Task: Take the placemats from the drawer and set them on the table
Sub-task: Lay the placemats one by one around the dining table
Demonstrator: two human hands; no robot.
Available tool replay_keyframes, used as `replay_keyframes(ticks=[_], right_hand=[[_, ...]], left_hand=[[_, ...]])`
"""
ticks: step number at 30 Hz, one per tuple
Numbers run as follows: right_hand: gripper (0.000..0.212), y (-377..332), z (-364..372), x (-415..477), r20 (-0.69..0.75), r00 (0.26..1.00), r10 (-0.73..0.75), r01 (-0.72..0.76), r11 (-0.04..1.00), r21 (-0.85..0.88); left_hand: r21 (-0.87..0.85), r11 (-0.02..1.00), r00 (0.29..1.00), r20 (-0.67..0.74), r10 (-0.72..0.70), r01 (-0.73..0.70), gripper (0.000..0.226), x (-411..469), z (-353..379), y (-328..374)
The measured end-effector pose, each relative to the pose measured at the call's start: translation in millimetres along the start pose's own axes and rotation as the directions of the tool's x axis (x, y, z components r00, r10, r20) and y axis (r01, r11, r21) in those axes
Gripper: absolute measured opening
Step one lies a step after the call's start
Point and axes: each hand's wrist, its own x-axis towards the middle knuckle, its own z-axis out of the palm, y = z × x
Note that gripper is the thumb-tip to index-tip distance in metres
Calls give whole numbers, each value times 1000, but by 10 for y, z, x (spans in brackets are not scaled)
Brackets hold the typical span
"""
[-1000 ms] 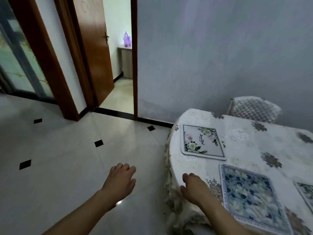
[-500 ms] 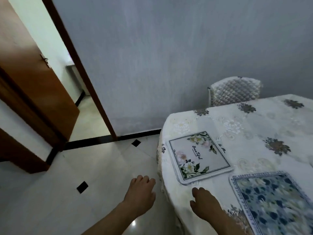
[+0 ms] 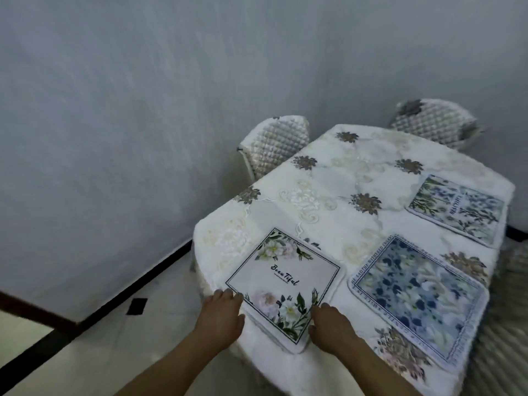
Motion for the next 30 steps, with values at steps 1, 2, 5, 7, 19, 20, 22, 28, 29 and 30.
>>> replay_keyframes(ticks=[1, 2, 5, 7, 19, 20, 22, 28, 29, 30], right_hand=[[36, -76, 23, -11, -1, 998, 57, -57, 998, 25], [38, -152, 45, -33, -2, 993, 117, -116, 992, 53], [40, -344, 126, -139, 27, 963, 269, -270, 952, 146], [38, -441, 179, -187, 53, 936, 347, -350, 915, 200], [14, -502, 342, 211, -17, 807, 590, -481, 674, 561], [15, -495, 346, 269, -34, 788, 615, -482, 650, 588], [15, -491, 350, 352, -66, 749, 659, -487, 615, 620], [12, -684, 301, 468, -132, 672, 728, -487, 570, 662], [11, -713, 268, 494, -138, 668, 732, -481, 566, 669], [11, -745, 232, 527, -159, 661, 733, -470, 570, 674]], left_hand=[[10, 999, 999, 9, 41, -41, 37, 111, -29, -119], [32, 995, 996, 16, 89, -90, 35, 242, -53, -226], [110, 972, 977, 52, 205, -210, 34, 602, -112, -405], [131, 957, 964, 81, 252, -261, 38, 833, -124, -464], [-218, 975, 944, 308, 118, -51, 45, 1609, 166, -673], [-259, 966, 951, 293, 104, -26, 43, 1651, 174, -688], [-357, 934, 962, 263, 70, 29, 37, 1716, 162, -677], [-575, 801, 951, 308, 25, 165, 29, 1815, 113, -684], [-600, 786, 956, 291, 42, 148, 25, 1834, 96, -697], [-621, 775, 961, 267, 72, 115, 22, 1862, 66, -718]])
